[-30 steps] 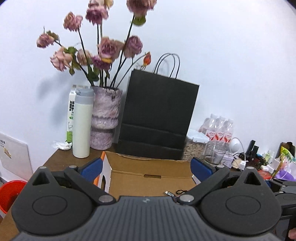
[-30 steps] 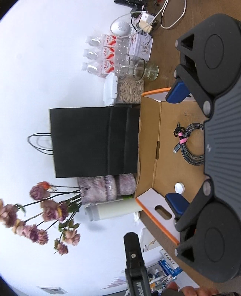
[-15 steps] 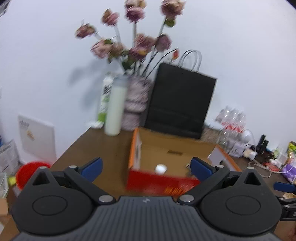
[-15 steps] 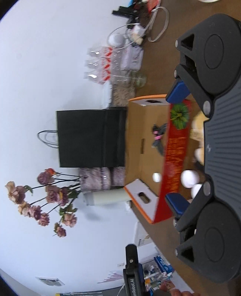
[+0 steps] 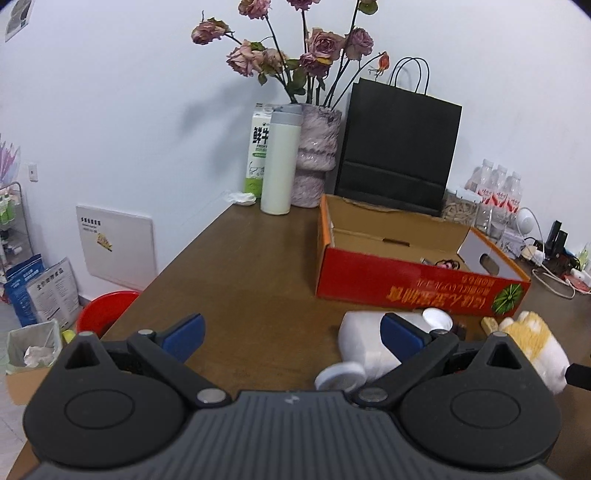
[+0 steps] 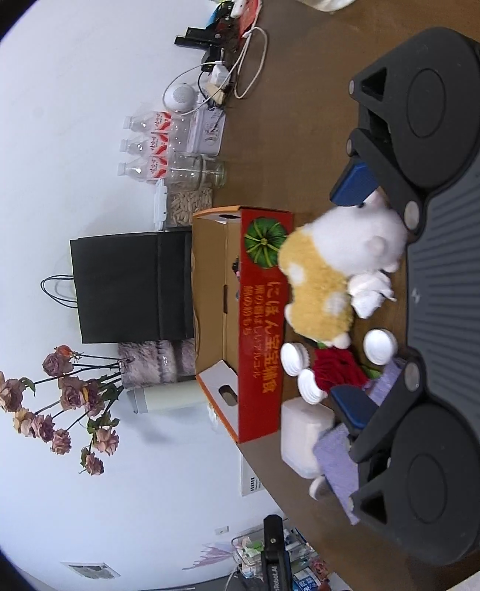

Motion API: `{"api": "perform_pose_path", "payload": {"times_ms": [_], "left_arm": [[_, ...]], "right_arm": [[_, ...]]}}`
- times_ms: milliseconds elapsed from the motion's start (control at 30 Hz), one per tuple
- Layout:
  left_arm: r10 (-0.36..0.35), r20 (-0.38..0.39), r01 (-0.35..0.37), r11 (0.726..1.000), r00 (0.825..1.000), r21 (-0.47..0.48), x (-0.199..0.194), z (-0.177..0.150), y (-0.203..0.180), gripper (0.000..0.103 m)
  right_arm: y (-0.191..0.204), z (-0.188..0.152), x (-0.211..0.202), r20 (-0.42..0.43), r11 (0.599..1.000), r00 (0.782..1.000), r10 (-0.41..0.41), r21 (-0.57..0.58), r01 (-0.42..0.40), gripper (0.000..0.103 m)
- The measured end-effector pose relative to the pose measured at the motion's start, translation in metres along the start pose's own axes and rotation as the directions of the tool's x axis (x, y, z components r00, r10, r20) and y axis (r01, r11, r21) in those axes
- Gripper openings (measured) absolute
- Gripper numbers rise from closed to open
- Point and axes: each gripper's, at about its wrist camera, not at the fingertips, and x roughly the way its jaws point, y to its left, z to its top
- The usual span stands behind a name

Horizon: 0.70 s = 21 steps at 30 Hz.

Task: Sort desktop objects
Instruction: 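Withdraw both tools from the box back toward the table objects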

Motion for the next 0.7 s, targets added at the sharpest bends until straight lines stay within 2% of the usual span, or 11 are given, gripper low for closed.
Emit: {"api": "perform_pose_path", "payload": {"times_ms": [200, 400, 533, 700], "left_arm": [[0.017, 0.008, -0.017, 1.0, 1.0, 0.001, -0.023, -0.013, 0.005, 0.103], [0.034, -0.023, -0.033, 0.999, 0.999, 0.017, -0.03, -0.023, 0.008, 0.103], [0.035, -0.053, -0.034, 0.999, 0.998, 0.019, -0.025, -0.032, 0.011, 0.103], [0.021, -0.052, -0.02, 1.0, 0.998, 0.018, -0.022, -0.035, 0.011, 0.103]], "right_arm": [[0.01, -0.014, -0.015, 0.004, 1.0, 1.0, -0.003, -0.007, 0.003, 0.103], [0.025, -0.022, -0.028, 0.019, 0.999, 0.999, 0.032, -0.044, -0.031, 0.103], [0.034, -0.027, -0.021, -0.013, 0.997, 0.998, 0.054, -0.061, -0.055, 0.103], [0.038, -0.032, -0.006, -0.052, 0.998, 0.998, 0.024, -0.06, -0.027, 0.103]]}}
